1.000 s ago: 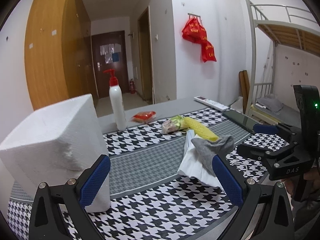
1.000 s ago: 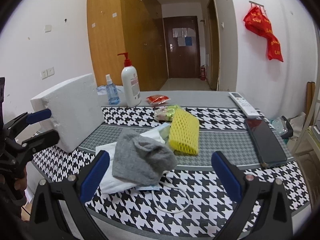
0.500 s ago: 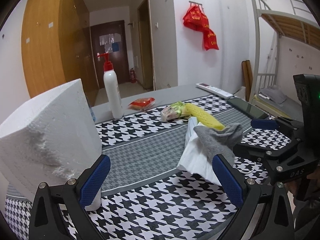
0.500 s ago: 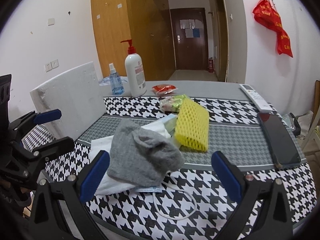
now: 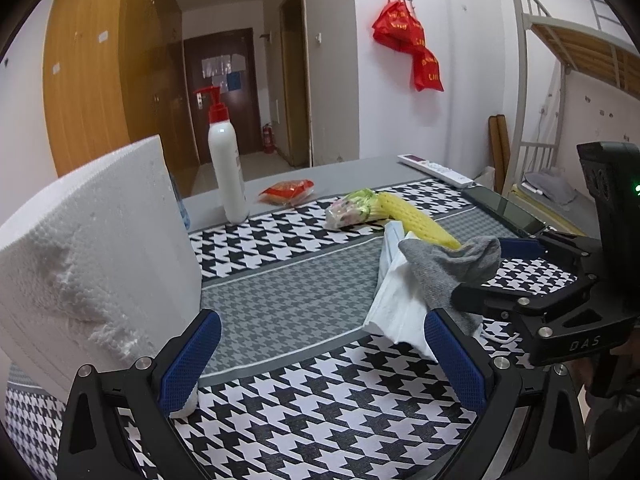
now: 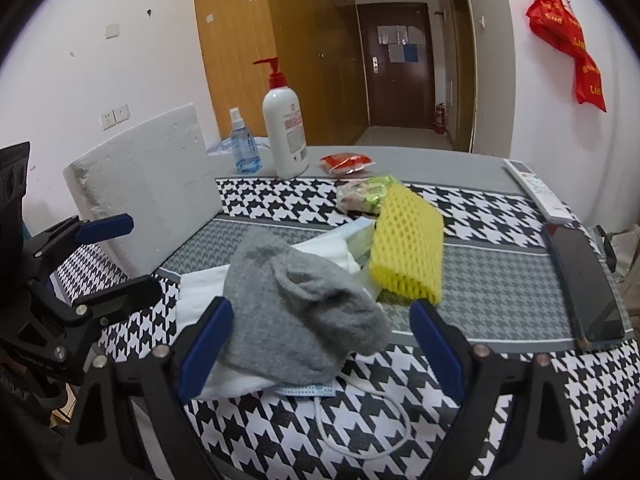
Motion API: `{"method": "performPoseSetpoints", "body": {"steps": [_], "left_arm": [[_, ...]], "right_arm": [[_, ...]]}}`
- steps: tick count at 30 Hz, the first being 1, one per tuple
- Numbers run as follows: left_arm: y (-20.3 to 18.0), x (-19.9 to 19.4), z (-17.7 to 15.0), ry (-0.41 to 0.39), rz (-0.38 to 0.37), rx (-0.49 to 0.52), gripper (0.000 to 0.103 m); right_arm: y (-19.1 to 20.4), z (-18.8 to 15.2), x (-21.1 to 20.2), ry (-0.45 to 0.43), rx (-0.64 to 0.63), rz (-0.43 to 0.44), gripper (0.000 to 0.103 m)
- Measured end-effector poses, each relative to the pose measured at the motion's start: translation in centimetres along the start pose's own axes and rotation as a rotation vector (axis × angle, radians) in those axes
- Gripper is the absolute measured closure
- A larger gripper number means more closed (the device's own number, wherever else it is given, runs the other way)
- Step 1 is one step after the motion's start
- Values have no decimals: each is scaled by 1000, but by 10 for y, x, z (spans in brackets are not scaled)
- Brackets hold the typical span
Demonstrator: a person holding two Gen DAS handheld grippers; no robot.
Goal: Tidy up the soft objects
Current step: 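Move both tools toward the grey sock and white cloth pile, then grasp the grey sock with the right gripper and lift it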
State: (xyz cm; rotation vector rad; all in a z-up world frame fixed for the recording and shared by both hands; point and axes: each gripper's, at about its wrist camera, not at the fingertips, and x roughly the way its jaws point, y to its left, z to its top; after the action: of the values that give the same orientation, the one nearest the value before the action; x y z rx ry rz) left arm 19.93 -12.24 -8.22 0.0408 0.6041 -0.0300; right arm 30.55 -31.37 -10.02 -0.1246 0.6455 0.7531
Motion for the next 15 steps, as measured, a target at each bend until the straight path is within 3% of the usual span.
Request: {"method": "performPoseSetpoints", "body": {"steps": [9, 15], "left_arm": [[2, 10, -1, 24, -8, -1, 1], [1, 16, -2, 39, -22, 2, 1]], "right_arm": [[1, -2, 15, 56, -4, 28, 33], [7, -3, 18, 78, -35, 28, 68]]}}
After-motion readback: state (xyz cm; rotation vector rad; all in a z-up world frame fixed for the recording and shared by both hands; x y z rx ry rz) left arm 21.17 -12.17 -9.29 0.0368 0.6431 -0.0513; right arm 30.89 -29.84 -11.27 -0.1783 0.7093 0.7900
